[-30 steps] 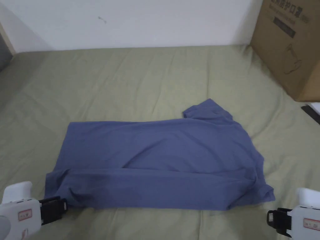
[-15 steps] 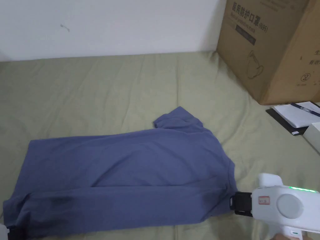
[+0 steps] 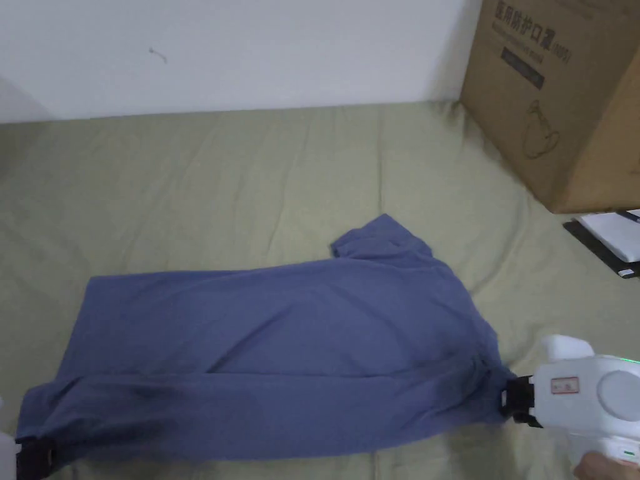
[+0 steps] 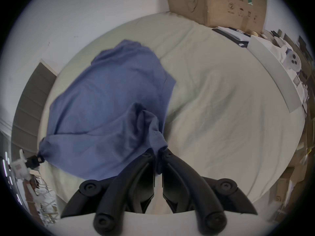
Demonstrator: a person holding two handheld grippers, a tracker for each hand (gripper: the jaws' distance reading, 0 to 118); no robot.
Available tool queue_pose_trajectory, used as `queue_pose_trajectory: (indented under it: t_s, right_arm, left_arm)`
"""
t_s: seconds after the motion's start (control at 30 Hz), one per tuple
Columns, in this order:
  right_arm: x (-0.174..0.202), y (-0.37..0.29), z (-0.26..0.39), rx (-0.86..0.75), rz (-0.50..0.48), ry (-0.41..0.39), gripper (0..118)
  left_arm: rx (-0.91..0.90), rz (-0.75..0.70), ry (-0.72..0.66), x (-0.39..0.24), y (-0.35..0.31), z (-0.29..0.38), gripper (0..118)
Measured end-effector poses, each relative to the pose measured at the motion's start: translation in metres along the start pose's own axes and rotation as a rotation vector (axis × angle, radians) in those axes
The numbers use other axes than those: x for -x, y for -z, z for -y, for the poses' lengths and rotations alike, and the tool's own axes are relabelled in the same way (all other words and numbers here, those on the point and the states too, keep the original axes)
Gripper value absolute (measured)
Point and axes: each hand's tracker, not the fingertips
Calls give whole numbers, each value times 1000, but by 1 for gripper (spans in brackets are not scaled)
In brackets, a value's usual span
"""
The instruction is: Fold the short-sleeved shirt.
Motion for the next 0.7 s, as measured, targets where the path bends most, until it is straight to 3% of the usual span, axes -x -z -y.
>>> queue_pose_trajectory:
  t_s: [0.1,0.27,0.43,0.47,0.5,0.6,0.63,0.7]
  right_arm:
    - [-12,-38,0,-38,-61,103,7]
    - [-16,-78,34,-29,-48,57,7]
    - [-15,-55,89,88,27,-23,8]
    - [-16,-49,95,92,24,-15,20]
    - [-16,-42,100,115,32,-12,47]
    - [-9,-42,104,115,119,-54,64]
    - [-8,-50,101,81,108,-72,71]
    - [-2,-63,93,37,93,-95,70]
  left_arm:
    - [-3,-8,49,2,-19,0,6]
    - [22,-20,112,3,-47,30,6]
    - [102,-46,109,15,-33,82,10]
    - [107,-39,97,16,-29,90,23]
    - [113,-38,78,17,-23,98,53]
    - [93,-113,56,25,-22,107,69]
    - [14,-47,25,29,-34,107,72]
    - [-66,35,-57,37,-52,98,72]
